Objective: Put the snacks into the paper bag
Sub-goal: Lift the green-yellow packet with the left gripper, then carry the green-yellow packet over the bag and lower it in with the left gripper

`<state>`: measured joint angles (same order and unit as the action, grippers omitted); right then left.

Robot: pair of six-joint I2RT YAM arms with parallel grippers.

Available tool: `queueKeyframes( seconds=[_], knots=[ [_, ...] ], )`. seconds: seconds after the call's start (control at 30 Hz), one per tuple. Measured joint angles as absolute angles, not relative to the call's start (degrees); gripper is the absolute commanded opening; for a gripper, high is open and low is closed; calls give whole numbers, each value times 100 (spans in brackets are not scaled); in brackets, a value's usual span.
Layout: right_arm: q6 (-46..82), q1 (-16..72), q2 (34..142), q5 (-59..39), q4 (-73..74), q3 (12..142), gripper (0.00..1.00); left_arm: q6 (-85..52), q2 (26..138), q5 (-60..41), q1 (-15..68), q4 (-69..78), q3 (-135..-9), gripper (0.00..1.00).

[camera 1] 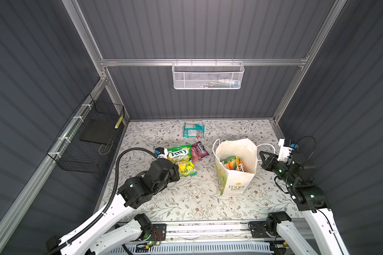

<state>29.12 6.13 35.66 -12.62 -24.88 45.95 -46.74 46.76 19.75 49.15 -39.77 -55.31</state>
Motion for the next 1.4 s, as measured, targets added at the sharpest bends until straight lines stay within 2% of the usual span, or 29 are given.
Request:
queueKeyframes(
  seconds=[0.2, 0.4, 0.57, 0.9, 1.13, 1.4],
  knots=[
    [2915, 613, 3601, -1267, -2491, 4558, 0, -4670, 4027, 1975, 4915, -3992, -5813, 0],
    [2917, 613, 3546, -1291, -2488, 4543, 0, -4410, 4353, 1848, 4915, -3966, -6936, 0],
    [2915, 613, 3546, -1310, -2491, 4541, 0, -4038, 5236, 1461, 4915, -3879, -8075, 0],
    [2915, 613, 3422, -1332, -2491, 4539, 0, -3308, 8031, 545, 5188, -3610, -10031, 0],
    [2915, 613, 3417, -1330, -2491, 4530, 0, -2611, 9802, 617, 5822, -3997, -11072, 0],
    [2915, 613, 3361, -1308, -2495, 4530, 0, -2088, 10475, 1072, 6267, -4517, -11181, 0]
  ],
)
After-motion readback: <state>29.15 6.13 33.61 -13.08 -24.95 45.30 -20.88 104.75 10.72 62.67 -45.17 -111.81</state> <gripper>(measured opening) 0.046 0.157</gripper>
